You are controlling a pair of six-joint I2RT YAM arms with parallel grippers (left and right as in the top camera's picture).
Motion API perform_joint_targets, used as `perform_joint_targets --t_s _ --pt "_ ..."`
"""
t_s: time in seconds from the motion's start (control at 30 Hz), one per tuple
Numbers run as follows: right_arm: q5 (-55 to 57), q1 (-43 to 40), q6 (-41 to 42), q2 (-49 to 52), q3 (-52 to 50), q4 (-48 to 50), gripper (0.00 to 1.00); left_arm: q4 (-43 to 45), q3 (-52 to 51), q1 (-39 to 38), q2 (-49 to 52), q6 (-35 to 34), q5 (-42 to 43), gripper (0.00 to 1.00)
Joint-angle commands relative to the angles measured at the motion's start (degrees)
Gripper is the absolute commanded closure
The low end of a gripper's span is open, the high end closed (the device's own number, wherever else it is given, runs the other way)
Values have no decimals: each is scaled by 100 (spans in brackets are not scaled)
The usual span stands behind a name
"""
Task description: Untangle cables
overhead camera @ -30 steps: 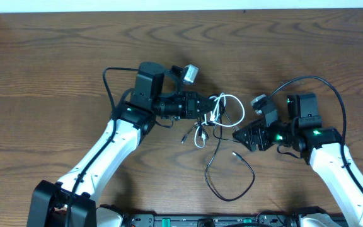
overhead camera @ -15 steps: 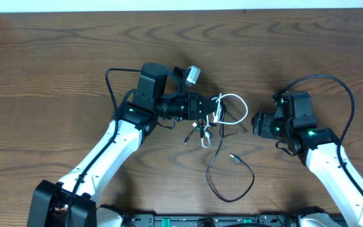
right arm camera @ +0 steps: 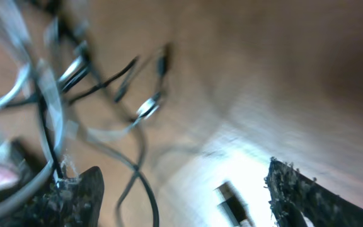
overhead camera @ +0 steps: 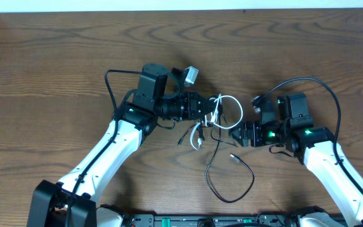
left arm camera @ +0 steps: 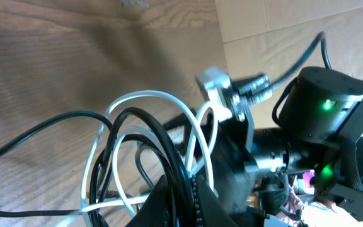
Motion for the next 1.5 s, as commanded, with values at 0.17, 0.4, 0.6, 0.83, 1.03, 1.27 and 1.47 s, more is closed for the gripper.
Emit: perform_joint_targets --t_s 0.17,0.4,0.6,0.83,1.03,1.27,1.47 --pt "-909 90 -457 26 -35 -570 21 160 122 -7 -90 52 -76 91" --pt "-1266 271 -793 24 -35 -472 19 201 122 -7 -90 50 -92 91" --pt "-1104 647 -802 50 -35 -531 22 984 125 0 -103 -332 -46 91" --pt "-210 979 -625 50 -37 -822 30 1816 125 0 -151 -787 -46 91" --pt "975 1005 35 50 -35 -1023 28 1825 125 92 -177 -782 -26 91" --pt "1003 1003 -109 48 -35 -164 23 1287 125 96 -175 -605 -52 91" --pt "1530 1005 291 48 -35 986 28 1134 125 96 -175 -586 -48 91"
